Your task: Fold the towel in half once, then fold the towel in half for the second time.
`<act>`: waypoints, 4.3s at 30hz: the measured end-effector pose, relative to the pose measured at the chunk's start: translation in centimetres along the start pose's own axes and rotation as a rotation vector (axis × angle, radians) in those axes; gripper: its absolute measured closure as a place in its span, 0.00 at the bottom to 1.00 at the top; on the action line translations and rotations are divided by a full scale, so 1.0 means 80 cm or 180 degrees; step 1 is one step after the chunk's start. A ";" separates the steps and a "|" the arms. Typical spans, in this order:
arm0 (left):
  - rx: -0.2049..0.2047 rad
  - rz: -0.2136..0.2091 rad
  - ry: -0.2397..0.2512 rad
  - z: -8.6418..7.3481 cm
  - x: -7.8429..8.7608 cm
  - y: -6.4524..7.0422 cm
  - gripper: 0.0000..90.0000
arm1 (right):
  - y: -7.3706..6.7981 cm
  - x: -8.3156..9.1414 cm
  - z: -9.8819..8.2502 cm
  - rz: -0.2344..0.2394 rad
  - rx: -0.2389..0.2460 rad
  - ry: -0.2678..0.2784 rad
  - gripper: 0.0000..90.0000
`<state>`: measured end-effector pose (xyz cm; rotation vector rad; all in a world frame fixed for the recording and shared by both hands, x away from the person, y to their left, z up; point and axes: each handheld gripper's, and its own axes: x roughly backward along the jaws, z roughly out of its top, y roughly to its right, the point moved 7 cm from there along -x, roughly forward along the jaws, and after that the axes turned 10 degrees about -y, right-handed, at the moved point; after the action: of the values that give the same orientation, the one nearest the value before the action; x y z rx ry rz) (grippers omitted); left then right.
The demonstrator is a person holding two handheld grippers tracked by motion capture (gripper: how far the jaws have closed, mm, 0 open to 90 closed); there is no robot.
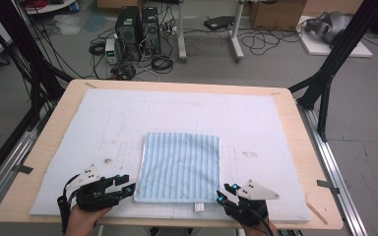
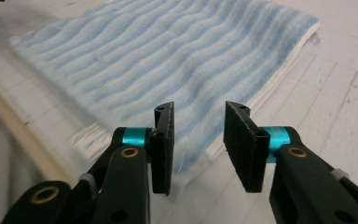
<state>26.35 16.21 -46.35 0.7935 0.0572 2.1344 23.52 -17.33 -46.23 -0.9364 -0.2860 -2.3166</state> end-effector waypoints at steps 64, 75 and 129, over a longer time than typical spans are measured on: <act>0.0338 0.1011 -0.0472 0.101 -0.149 -0.136 0.90 | 0.137 -0.159 0.106 -0.0187 -0.0365 -0.0453 0.74; 0.0172 0.0782 0.0034 0.126 -0.115 -0.134 0.61 | 0.147 -0.094 0.107 -0.0237 -0.0408 -0.0015 0.52; -0.0135 0.0788 0.0337 0.169 -0.038 -0.115 0.22 | 0.136 -0.026 0.106 -0.0138 -0.0030 0.0294 0.13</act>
<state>41.66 16.96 -39.92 0.6918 -0.0325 2.4024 36.04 -21.47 -41.84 -0.8326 -0.2595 -2.3947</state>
